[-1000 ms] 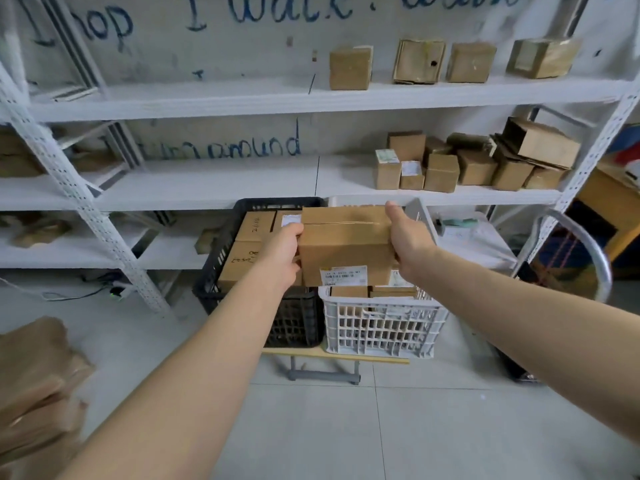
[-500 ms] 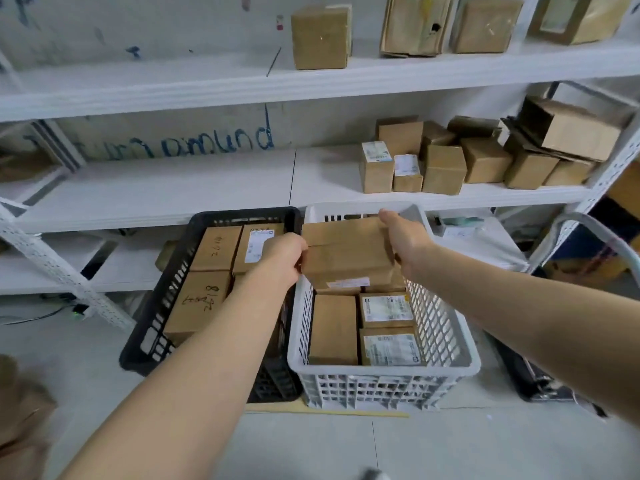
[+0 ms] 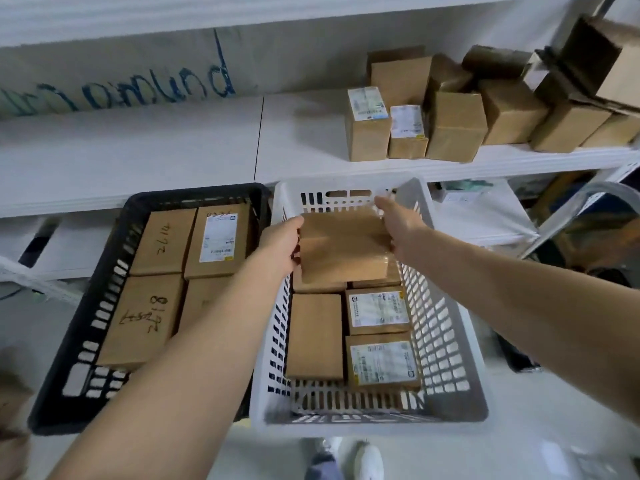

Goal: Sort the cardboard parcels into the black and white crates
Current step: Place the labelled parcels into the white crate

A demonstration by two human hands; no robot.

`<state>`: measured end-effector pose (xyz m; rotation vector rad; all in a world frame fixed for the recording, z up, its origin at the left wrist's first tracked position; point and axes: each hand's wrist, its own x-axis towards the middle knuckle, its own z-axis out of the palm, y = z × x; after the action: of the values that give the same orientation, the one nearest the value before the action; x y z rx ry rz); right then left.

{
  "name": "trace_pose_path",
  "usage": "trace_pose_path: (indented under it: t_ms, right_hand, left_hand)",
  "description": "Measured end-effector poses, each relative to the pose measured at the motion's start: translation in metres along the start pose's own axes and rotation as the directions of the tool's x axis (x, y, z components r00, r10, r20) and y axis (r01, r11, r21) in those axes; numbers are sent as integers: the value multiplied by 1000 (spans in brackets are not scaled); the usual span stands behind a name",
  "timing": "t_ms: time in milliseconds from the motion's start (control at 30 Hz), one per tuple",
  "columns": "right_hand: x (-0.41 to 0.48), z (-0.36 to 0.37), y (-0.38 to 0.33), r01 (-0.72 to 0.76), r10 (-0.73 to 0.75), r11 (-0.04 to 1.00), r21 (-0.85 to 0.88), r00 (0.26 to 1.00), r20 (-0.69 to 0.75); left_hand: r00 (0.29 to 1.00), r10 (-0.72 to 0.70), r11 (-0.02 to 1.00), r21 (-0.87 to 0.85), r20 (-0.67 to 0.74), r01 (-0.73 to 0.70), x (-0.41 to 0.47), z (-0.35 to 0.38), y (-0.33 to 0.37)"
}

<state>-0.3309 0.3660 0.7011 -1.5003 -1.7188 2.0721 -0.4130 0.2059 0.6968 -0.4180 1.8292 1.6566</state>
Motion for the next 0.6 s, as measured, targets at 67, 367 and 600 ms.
trace_pose_path:
  t_ms: [67, 367, 600]
  right_hand:
    - [14, 4, 5, -36, 37, 999, -14, 999, 6]
    - [61, 22, 15, -129, 127, 989, -66, 992, -25]
    - [95, 26, 12, -100, 95, 993, -71, 993, -63]
  left_hand:
    - [999, -36, 999, 37, -12, 37, 16, 2, -5]
    - [993, -98, 995, 25, -72, 100, 74, 2, -16]
    - [990, -142, 980, 138, -25, 144, 96, 16, -8]
